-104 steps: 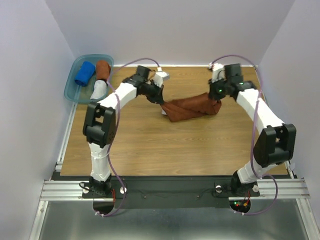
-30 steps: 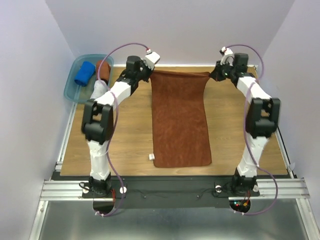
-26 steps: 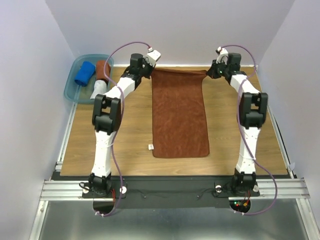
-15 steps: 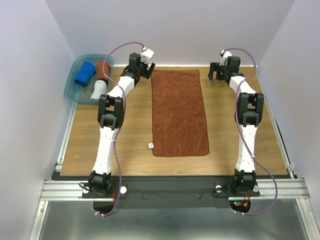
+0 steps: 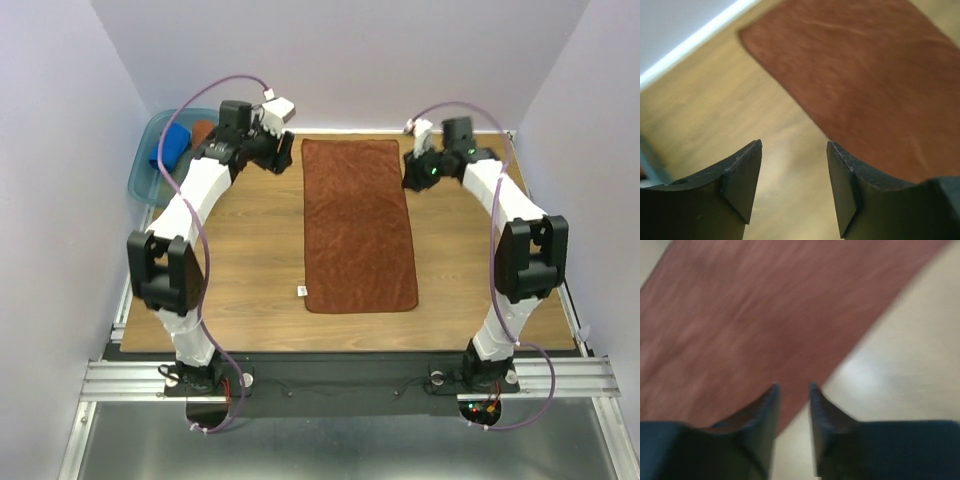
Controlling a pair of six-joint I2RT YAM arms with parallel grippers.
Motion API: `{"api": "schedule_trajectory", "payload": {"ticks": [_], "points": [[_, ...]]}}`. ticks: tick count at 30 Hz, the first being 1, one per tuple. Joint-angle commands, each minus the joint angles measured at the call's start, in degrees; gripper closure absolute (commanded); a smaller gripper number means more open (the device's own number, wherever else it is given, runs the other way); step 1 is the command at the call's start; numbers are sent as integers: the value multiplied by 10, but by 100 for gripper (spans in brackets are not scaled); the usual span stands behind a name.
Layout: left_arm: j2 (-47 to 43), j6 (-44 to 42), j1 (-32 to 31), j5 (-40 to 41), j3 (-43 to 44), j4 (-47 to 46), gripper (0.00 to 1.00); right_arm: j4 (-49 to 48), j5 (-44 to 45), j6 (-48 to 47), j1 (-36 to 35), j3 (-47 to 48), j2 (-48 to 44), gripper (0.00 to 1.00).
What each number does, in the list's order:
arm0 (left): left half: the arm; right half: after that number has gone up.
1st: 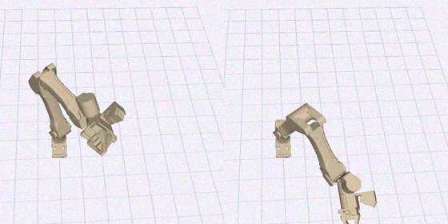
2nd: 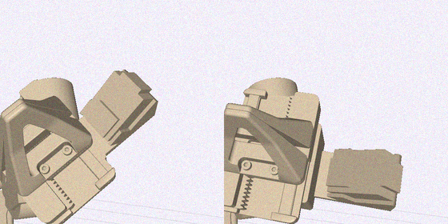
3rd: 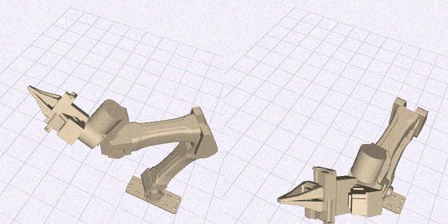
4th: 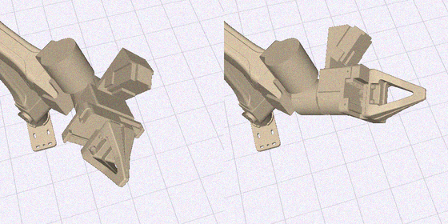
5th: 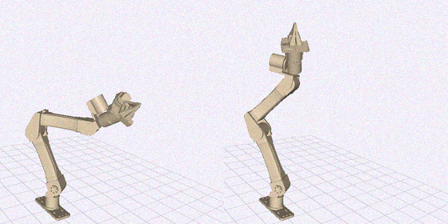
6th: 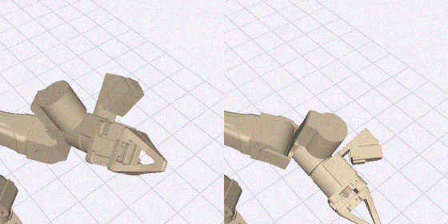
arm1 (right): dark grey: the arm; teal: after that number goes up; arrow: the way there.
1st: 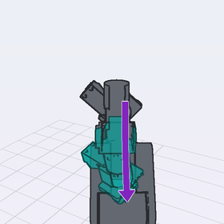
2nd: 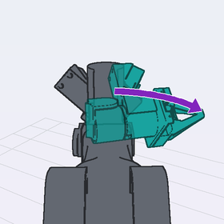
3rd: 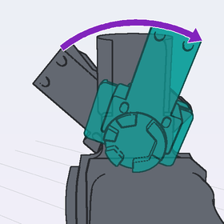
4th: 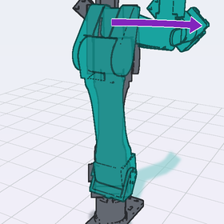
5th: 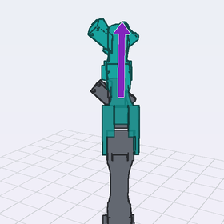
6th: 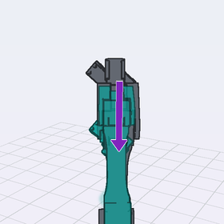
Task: Roll the towels
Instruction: Flatten the towel
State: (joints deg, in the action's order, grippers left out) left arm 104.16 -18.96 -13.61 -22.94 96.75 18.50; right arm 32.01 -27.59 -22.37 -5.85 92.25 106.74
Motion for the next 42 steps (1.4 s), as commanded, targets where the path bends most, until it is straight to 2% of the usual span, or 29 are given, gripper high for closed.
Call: {"api": "schedule_trajectory", "payload": {"ticks": [1, 3, 6, 10, 13, 16, 19, 21, 22, 25, 28, 30, 34, 37, 42], "points": [[-68, 36, -3, -61, -97, 76, 37, 119, -20, -49, -43, -111, -9, 72], [-98, 41, -3, -65, -128, 78, 38, 129, -18, -56, -65, -162, -26, 77], [-119, 47, -3, -71, -146, 95, 39, 135, -14, -60, -87, -217, -48, 79], [-128, 55, -6, -69, -169, 110, 39, 141, -12, -47, -134, -262, -44, 84], [-124, 72, -5, -74, -180, 119, 38, 138, -44, -23, -194, -273, -24, 83], [-121, 120, 4, -82, -185, 112, 38, 112, -105, 22, -291, -238, 28, 83], [-107, 140, 9, -69, -173, 123, 35, 86, -156, 72, -345, -184, 79, 78], [-97, 149, 9, -61, -164, 141, 33, 85, -218, 89, -376, -113, 108, 72], [-92, 149, 9, -51, -165, 145, 32, 86, -241, 100, -376, -94, 108, 67], [-84, 142, 9, -8, -169, 155, 32, 88, -251, 95, -341, -44, 68, 60], [-90, 137, 9, -2, -178, 152, 34, 89, -223, 83, -273, -16, 32, 56], [-95, 139, 9, -7, -194, 141, 37, 89, -172, 70, -223, -6, 34, 56], [-80, 118, 4, -14, -206, 159, 47, 90, -65, 31, -173, 39, 86, 57], [-56, 86, -5, -7, -209, 193, 57, 89, 24, 29, -132, 106, 158, 59], [-32, 59, -21, 32, -220, 215, 62, 87, 82, 43, -90, 158, 221, 63]]}}
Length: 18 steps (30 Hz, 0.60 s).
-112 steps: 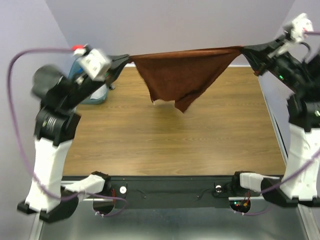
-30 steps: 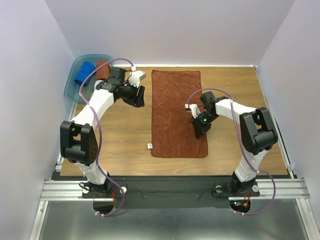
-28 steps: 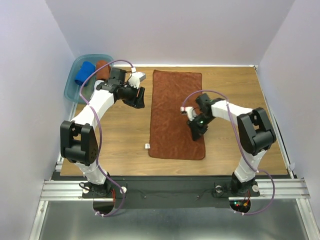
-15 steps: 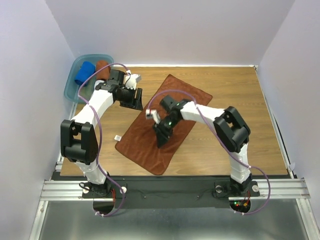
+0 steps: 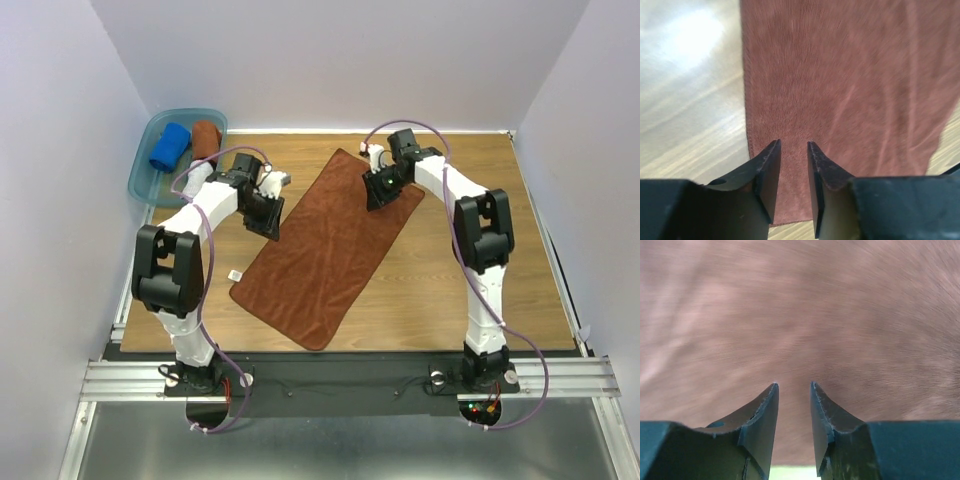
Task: Roll the towels
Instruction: Flatten the towel
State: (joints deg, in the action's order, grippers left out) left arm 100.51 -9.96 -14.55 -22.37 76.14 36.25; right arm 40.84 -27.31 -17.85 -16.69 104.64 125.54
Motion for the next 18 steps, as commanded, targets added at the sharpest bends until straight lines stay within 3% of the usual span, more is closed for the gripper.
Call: {"api": "schedule_trajectory", "payload": {"ticks": [1, 3, 7, 10, 18], "points": [[13, -35, -15, 38, -14, 37, 64, -2, 92, -9, 21, 35, 37, 64], [34, -40, -30, 51, -13, 37, 74, -1, 117, -15, 29, 15, 45, 65], [81, -35, -44, 71, -6, 23, 75, -1, 111, -22, 45, -41, 38, 67], [127, -38, -54, 87, 25, 13, 76, -1, 98, -24, 51, -149, 2, 69], [267, -55, -68, 116, 251, 22, 78, 25, 54, -16, 51, -376, -154, 69]]}}
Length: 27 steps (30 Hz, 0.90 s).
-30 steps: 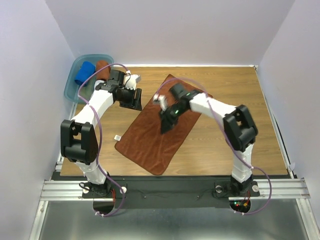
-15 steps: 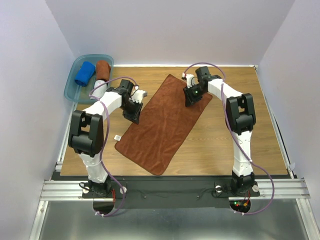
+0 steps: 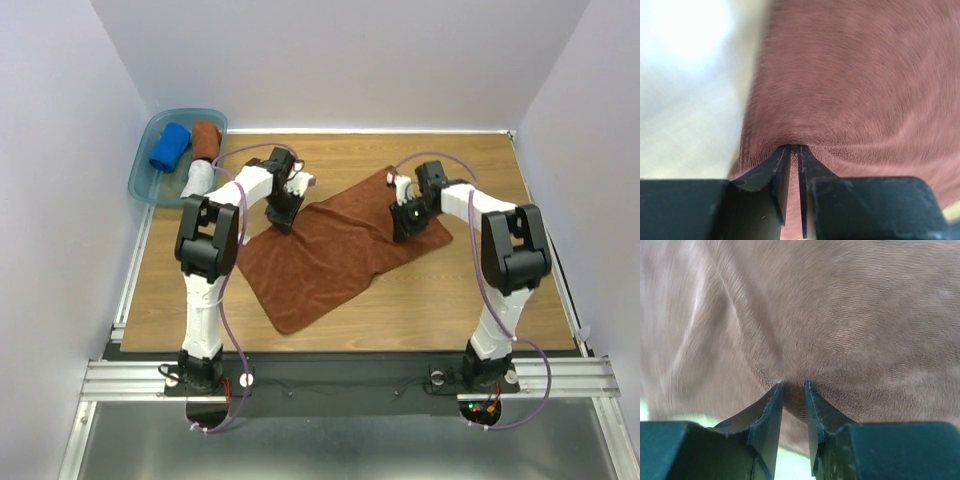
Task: Roll the towels
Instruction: Flatten the towel
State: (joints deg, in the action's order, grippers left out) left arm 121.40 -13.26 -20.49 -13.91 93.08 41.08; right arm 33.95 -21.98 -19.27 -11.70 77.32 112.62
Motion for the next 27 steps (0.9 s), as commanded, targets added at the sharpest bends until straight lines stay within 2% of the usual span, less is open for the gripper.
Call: {"api": "schedule_trajectory", "payload": {"ticks": [1, 3, 6, 8, 10, 11, 12, 16, 21, 27], "points": [[96, -33, -12, 31, 152, -14, 78, 102, -2, -3, 1, -120, -40, 69], [131, -51, -23, 25, 254, 8, 77, 134, -28, -13, 0, -140, -72, 68], [169, -71, -25, 6, 345, 39, 71, 204, -81, -57, -4, -154, -106, 66], [152, -91, -25, -5, 354, 48, 65, 238, -90, -77, -4, -133, -124, 61], [91, -105, -24, -6, 302, 32, 62, 248, -91, -80, -4, -113, -150, 57], [67, -114, -24, -6, 246, 23, 60, 247, -85, -72, -3, -89, -154, 51], [18, -120, -23, -5, 216, 8, 60, 247, -83, -69, -2, -77, -155, 50], [-81, -128, -13, 4, 76, -22, 59, 224, -50, -67, 5, -29, -139, 50], [-128, -121, 16, 11, -24, -42, 58, 182, 5, -54, 33, -5, -109, 52], [-142, -120, 50, 17, -112, -67, 68, 140, 64, -63, 55, -2, -70, 53]]}}
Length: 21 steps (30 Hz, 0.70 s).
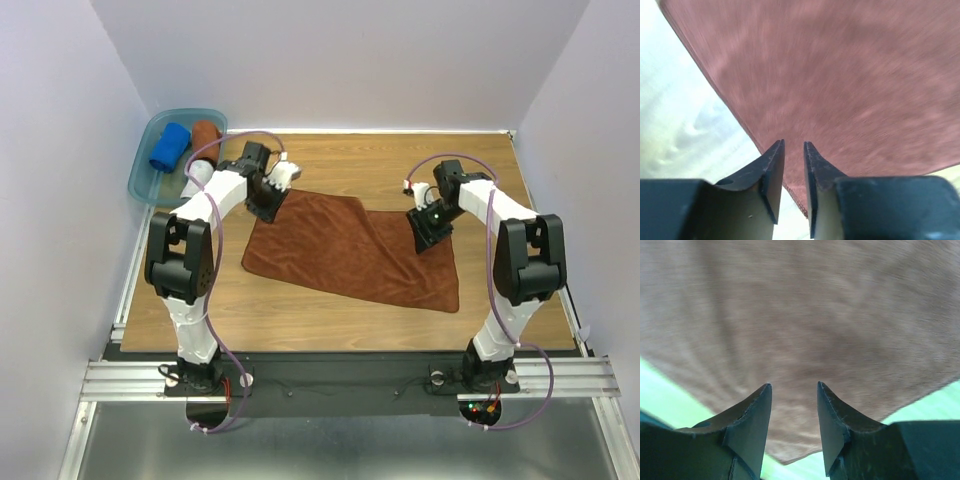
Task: Roll the towels
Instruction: Flatten the towel
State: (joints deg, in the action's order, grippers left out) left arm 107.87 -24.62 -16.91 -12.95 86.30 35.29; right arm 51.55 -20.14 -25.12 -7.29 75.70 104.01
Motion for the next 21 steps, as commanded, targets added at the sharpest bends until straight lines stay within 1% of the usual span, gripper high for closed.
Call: {"api": "schedule_trajectory", "payload": {"ticks": [1, 6, 9, 11, 15, 19, 21], "points": [[-10, -7, 17, 7, -65, -17, 69, -46, 53, -6, 12, 14, 26, 54], [-29, -10, 27, 7, -128, -28, 73, -70, 72, -7, 18, 30, 67, 54], [-54, -10, 32, 10, -187, -38, 74, -77, 78, -6, 19, 44, 93, 54], [-72, -7, 37, 15, -209, -42, 76, -79, 80, -6, 20, 53, 105, 54], [-97, -6, 48, 7, -254, -24, 79, -80, 81, -7, 21, 64, 114, 54], [-124, -15, 54, 6, -255, -14, 79, -70, 63, -14, 21, 50, 93, 56], [-129, -17, 62, 5, -227, -9, 78, -53, 56, -25, 21, 31, 76, 59]]}}
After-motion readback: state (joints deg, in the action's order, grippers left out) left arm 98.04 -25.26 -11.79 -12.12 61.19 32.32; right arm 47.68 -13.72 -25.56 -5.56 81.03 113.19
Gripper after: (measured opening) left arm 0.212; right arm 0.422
